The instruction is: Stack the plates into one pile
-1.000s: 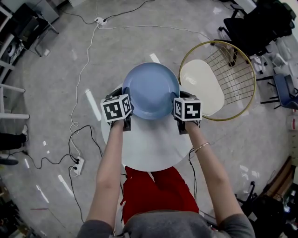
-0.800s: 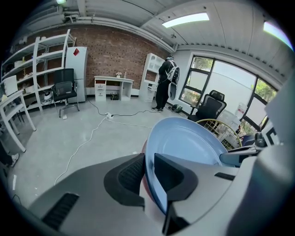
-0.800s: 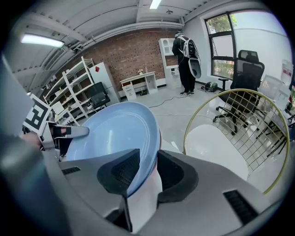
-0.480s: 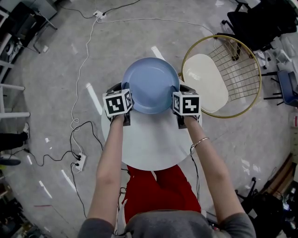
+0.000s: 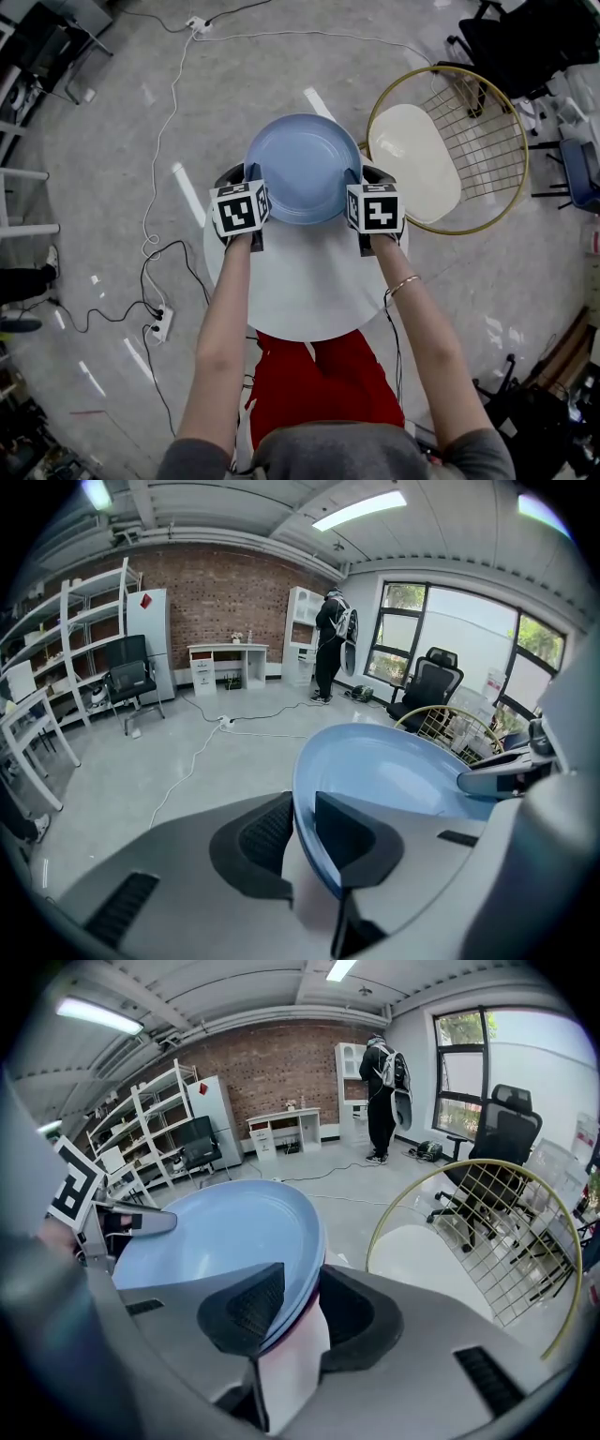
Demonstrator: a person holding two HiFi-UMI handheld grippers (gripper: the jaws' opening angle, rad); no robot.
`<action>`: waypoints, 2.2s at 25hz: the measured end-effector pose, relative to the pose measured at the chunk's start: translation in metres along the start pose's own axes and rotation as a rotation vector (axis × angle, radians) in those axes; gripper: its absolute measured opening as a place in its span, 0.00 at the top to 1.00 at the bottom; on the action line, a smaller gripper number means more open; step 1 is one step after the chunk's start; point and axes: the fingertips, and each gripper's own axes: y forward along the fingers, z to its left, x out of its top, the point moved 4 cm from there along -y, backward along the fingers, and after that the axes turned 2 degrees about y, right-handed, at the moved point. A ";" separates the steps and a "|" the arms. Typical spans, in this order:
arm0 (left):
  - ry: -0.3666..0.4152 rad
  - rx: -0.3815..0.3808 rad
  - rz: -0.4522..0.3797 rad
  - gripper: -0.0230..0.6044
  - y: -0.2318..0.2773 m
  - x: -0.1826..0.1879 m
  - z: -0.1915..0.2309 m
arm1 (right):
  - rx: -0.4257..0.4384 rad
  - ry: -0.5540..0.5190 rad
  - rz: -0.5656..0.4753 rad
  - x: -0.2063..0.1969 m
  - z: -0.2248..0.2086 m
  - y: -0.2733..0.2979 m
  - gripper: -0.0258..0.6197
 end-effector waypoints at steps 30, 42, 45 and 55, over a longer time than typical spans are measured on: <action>0.055 0.026 -0.098 0.79 -0.037 0.025 0.002 | -0.037 -0.016 -0.183 0.024 0.006 -0.034 0.76; 0.084 0.003 -0.169 0.87 -0.078 0.028 -0.007 | -0.004 -0.017 -0.249 0.025 0.030 -0.073 0.76; 0.089 -0.005 -0.189 0.91 -0.090 0.028 -0.011 | 0.016 -0.025 -0.275 0.024 0.038 -0.085 0.76; 0.132 -0.038 -0.234 0.93 -0.132 0.018 -0.018 | 0.081 -0.031 -0.362 0.009 0.065 -0.131 0.86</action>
